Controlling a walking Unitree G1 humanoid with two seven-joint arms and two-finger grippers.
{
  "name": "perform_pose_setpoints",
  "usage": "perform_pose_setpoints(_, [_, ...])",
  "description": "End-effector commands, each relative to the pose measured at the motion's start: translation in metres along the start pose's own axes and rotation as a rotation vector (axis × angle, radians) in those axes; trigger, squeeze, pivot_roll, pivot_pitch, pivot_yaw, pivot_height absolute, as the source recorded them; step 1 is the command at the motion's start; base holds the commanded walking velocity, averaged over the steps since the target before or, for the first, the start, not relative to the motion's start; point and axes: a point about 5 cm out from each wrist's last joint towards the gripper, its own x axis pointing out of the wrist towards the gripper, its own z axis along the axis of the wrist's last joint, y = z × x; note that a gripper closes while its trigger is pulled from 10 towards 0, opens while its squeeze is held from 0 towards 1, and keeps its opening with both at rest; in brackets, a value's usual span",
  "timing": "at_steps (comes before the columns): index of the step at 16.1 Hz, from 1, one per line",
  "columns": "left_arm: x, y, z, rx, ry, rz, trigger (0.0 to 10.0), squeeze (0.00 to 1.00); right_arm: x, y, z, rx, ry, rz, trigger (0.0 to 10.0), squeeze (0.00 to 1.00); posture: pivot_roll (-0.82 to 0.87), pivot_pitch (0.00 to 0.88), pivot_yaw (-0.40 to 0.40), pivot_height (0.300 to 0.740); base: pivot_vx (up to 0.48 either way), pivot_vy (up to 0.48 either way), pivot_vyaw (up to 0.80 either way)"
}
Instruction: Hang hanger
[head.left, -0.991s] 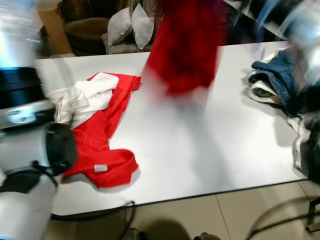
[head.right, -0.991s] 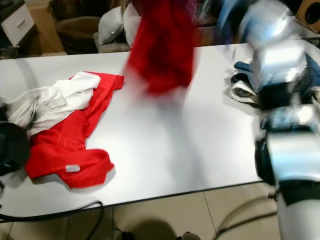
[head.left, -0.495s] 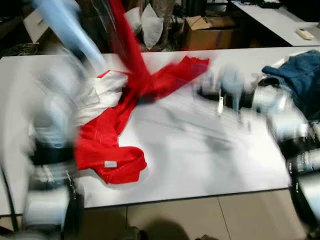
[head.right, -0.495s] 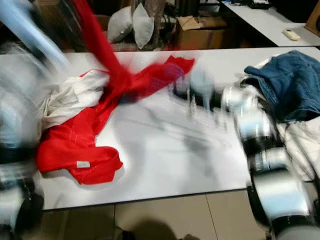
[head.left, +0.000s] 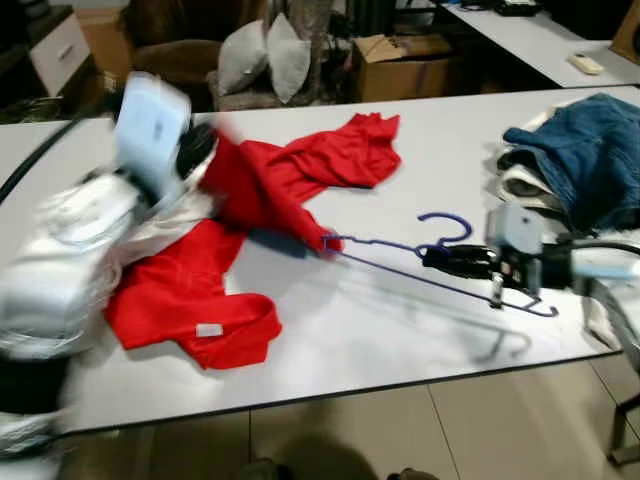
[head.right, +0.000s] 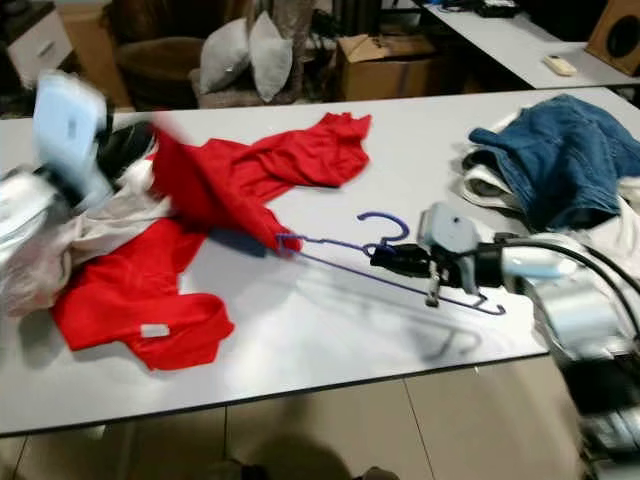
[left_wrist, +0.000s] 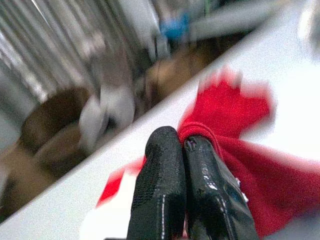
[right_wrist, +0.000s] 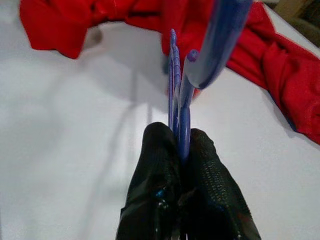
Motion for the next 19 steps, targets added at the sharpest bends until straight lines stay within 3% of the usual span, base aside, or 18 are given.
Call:
perform_pose_setpoints(1, [-0.013,0.009,-0.013,0.080,0.130,-0.027,10.0,0.64,-0.010,-0.002,0.013,-0.013,-0.039,-0.049,10.0,0.00,-0.15,0.036,0.069,0.740,0.000,0.000,0.00])
perform_pose_setpoints(2, [-0.026,0.018,-0.022,0.118,0.219,-0.029,10.0,1.00,-0.015,-0.002,0.014,0.006,-0.047,-0.090,10.0,0.00,-0.15,0.035,0.070,0.740,0.000,0.000,0.00])
perform_pose_setpoints(3, [-0.033,0.019,-0.026,0.133,0.259,-0.050,10.0,1.00,-0.018,0.000,0.013,0.019,-0.047,-0.108,10.0,0.00,-0.14,0.037,0.066,0.740,0.000,0.000,0.00])
perform_pose_setpoints(4, [-0.046,0.006,-0.024,0.047,0.263,-0.219,10.0,1.00,-0.023,0.005,0.011,0.057,-0.040,-0.152,10.0,0.00,-0.13,0.038,0.064,0.740,0.000,0.000,0.00])
perform_pose_setpoints(6, [-0.052,-0.012,-0.021,0.006,0.258,-0.363,10.0,1.00,-0.023,0.004,0.005,0.100,-0.013,-0.235,10.0,0.00,-0.13,0.040,0.066,0.740,0.000,0.000,0.00])
perform_pose_setpoints(7, [-0.055,-0.030,-0.019,0.015,0.239,-0.502,10.0,1.00,-0.021,-0.005,0.000,0.180,-0.010,-0.405,10.0,0.00,-0.13,0.045,0.071,0.740,0.000,0.000,0.00])
perform_pose_setpoints(8, [-0.057,-0.035,-0.012,0.001,0.207,-0.555,10.0,1.00,-0.019,-0.006,0.002,0.209,-0.028,-0.445,10.0,0.00,-0.12,0.047,0.072,0.740,0.000,0.000,0.00])
perform_pose_setpoints(12, [-0.064,-0.021,0.004,-0.075,0.159,-0.556,10.0,1.00,-0.016,-0.004,0.014,0.250,-0.074,-0.527,10.0,0.00,-0.11,0.047,0.066,0.740,0.000,0.000,0.00])
perform_pose_setpoints(13, [-0.066,-0.016,0.018,-0.145,0.070,-0.568,10.0,1.00,-0.013,-0.004,0.019,0.280,-0.103,-0.583,10.0,0.00,-0.11,0.047,0.062,0.740,0.000,0.000,0.00])
perform_pose_setpoints(14, [-0.067,-0.016,0.022,-0.164,0.042,-0.576,10.0,1.00,-0.013,-0.004,0.021,0.288,-0.111,-0.596,10.0,0.00,-0.11,0.047,0.062,0.740,0.000,0.000,0.00])
perform_pose_setpoints(15, [-0.063,-0.018,0.040,-0.252,-0.111,-0.573,10.0,1.00,-0.006,0.005,0.021,0.302,-0.088,-0.673,10.0,0.00,-0.11,0.046,0.054,0.740,0.000,0.000,0.00])
perform_pose_setpoints(16, [-0.050,-0.019,0.044,-0.312,-0.177,-0.481,10.0,1.00,-0.003,0.009,0.020,0.329,-0.083,-0.737,10.0,0.00,-0.11,0.046,0.053,0.740,0.000,0.000,0.00])
perform_pose_setpoints(17, [-0.044,-0.020,0.045,-0.333,-0.192,-0.437,10.0,1.00,-0.001,0.011,0.019,0.346,-0.088,-0.765,10.0,0.00,-0.11,0.046,0.052,0.740,0.000,0.000,0.00])
perform_pose_setpoints(18, [-0.024,-0.028,0.037,-0.415,-0.211,-0.293,10.0,1.00,0.003,0.017,0.024,0.376,-0.125,-0.829,10.0,0.00,-0.12,0.051,0.053,0.740,0.000,0.000,0.00])
perform_pose_setpoints(19, [-0.008,-0.043,0.023,-0.424,-0.173,-0.178,10.0,0.70,0.009,0.025,0.029,0.354,-0.133,-0.850,10.0,0.00,-0.13,0.053,0.053,0.740,0.000,0.000,0.00])
